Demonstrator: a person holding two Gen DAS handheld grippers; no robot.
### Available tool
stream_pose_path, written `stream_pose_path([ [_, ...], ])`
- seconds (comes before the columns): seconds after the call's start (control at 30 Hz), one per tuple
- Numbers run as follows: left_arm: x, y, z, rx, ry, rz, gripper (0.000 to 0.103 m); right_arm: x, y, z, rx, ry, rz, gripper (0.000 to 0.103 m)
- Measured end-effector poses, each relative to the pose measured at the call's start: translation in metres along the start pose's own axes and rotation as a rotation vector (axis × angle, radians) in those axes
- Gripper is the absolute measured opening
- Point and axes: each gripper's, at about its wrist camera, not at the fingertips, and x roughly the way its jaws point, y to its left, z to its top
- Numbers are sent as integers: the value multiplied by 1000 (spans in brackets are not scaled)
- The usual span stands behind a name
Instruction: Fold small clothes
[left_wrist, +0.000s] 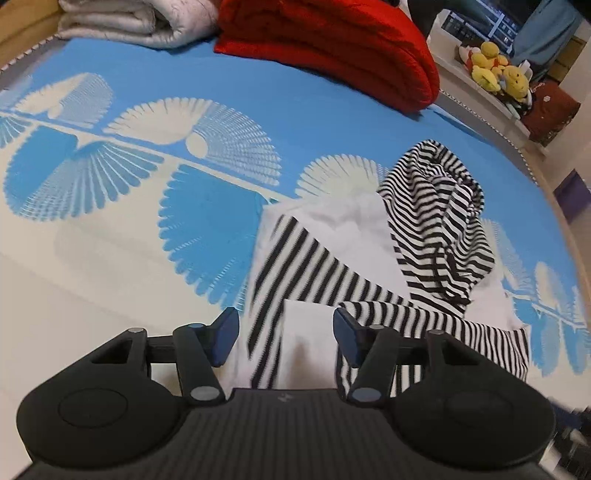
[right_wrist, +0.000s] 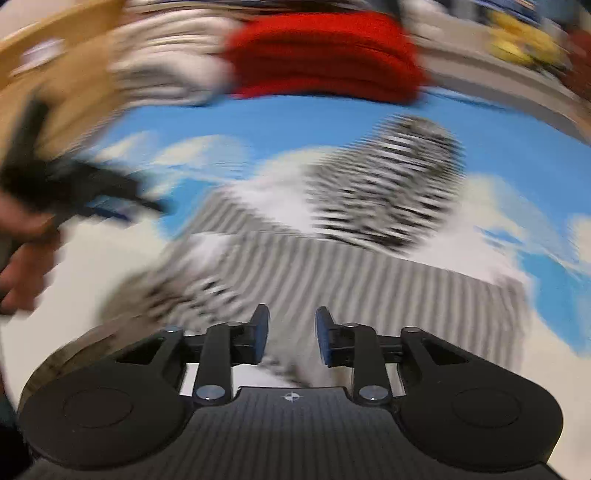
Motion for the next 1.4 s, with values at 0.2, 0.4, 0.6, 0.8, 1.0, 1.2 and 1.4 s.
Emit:
stream_pose_path([
  [0.2, 29, -10, -13, 24, 102, -6, 56, 24, -68, -22, 225, 54, -228, 42],
  [0.4, 57, -22, -31, 101, 197, 38, 57, 65, -131, -51, 432, 218, -270, 46],
  [0.6, 66, -35, -39, 193, 201, 80, 14, 70, -134, -58, 444, 222, -272, 51],
  [0.8, 48, -41, -32, 231, 87, 112, 3, 62, -139, -51, 490, 180, -247, 5],
  [1.0, 47, -34, -30, 200, 110, 123, 3, 56, -149, -54, 552, 182, -258, 5],
  [1.2, 27, -33, -23, 180, 26, 60, 16, 38, -143, -47, 546, 93, -338, 14],
  [1.4, 53, -42, -37, 221, 159, 27, 25, 52, -137, -51, 599, 144, -120, 16],
])
